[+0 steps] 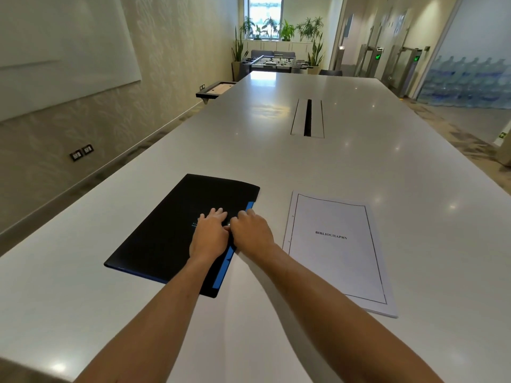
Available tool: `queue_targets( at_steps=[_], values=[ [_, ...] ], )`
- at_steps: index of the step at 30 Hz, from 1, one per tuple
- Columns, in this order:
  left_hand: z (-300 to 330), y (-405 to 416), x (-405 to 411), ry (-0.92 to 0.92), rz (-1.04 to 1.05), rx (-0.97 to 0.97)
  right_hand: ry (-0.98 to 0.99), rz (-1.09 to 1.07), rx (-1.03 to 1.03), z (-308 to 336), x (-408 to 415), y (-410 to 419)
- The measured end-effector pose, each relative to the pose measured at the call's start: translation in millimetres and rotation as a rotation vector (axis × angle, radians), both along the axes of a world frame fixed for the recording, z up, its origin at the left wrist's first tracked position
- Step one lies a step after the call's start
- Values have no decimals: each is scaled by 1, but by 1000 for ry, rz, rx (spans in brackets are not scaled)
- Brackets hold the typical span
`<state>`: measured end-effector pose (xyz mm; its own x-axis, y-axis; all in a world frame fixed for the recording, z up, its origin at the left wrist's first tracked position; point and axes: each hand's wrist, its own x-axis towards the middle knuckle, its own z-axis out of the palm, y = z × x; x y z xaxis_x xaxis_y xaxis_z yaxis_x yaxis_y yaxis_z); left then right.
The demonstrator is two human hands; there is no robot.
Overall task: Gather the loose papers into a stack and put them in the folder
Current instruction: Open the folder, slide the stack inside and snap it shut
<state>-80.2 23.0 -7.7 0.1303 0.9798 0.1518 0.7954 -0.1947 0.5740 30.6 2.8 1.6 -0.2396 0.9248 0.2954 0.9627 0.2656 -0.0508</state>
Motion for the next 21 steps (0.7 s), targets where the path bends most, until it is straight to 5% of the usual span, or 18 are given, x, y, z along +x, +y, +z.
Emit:
queue_targets(
  at_steps=[6,16,21],
  values=[
    [-6,6,-3,116,-41,35,-128,32,6,1,-6,-3],
    [-5,5,1,-34,-6,24,451,-237,-71,14,4,-5],
    [-6,6,2,63,-115,39,728,-328,-68,14,8,-8]
  ],
)
